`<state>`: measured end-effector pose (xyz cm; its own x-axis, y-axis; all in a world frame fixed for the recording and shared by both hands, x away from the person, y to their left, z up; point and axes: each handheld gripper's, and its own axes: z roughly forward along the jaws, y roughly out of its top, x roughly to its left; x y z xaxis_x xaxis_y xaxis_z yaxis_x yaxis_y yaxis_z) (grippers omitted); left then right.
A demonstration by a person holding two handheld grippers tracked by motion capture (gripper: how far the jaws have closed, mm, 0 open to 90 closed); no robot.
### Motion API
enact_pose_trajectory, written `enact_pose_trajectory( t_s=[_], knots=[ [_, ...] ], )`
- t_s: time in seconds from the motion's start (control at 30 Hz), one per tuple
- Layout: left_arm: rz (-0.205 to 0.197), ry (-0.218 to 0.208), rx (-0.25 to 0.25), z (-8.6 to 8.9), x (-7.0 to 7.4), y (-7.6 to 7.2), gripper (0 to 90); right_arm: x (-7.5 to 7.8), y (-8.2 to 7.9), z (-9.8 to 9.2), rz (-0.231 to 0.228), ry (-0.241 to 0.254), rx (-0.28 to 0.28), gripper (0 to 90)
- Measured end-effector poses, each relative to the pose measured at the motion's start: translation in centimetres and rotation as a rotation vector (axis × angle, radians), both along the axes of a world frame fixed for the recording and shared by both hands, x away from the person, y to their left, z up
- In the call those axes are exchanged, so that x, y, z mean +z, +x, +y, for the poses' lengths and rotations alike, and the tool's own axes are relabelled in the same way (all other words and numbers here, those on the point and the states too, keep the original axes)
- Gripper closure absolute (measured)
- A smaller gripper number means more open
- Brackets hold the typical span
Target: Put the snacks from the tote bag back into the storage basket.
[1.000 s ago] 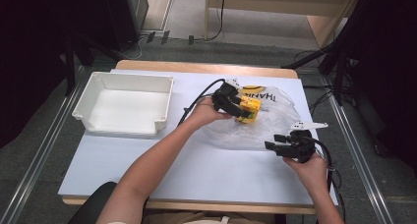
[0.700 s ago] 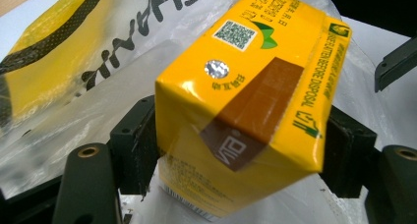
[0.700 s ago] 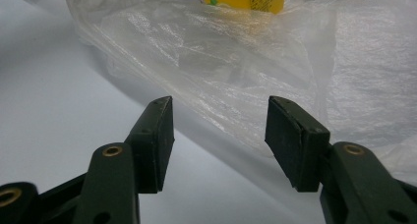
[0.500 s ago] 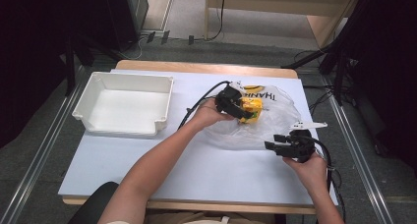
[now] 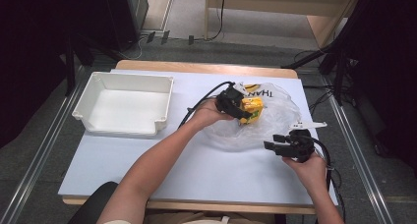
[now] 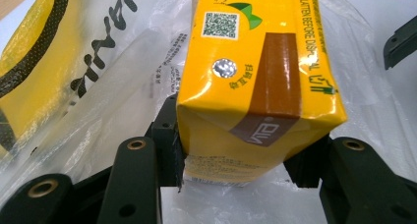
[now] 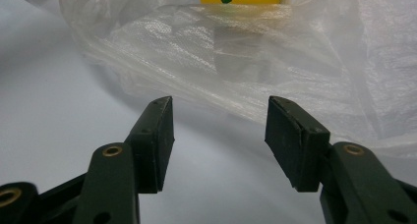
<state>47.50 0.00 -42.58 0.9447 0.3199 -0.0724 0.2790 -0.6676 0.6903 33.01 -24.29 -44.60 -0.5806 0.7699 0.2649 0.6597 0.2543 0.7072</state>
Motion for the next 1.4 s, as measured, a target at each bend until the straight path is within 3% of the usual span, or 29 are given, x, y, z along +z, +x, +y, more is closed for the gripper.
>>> enact_pose_trajectory(
  t_s=[0.27, 0.37, 0.5, 1.1, 1.2, 1.4],
  knots=[
    [0.033, -0.001, 0.021, 0.6, 0.7, 0.4, 52.5, 0.0, 0.0, 0.3, 0.003, -0.002, 0.015, 45.5],
    [0.027, -0.028, 0.032, 0.9, 2.0, 0.2, 52.4, 0.0, 0.0, 0.4, 0.007, 0.003, 0.015, 45.4],
    [0.029, -0.028, 0.034, 1.3, 3.1, -0.2, 52.4, -0.2, 0.1, 0.5, 0.01, 0.009, 0.022, 45.4],
    [0.067, -0.028, 0.091, 3.9, 5.1, -2.3, 52.5, 0.5, -0.5, 1.7, -0.019, 0.003, 0.04, 45.4],
    [0.076, -0.042, 0.092, 4.6, 5.4, -2.6, 52.5, 0.6, -0.7, 2.2, -0.007, 0.002, 0.051, 45.4],
    [0.089, -0.068, 0.116, 5.6, 5.9, -2.9, 52.5, 1.1, -1.2, 3.4, -0.036, 0.013, 0.062, 44.5]
  ],
)
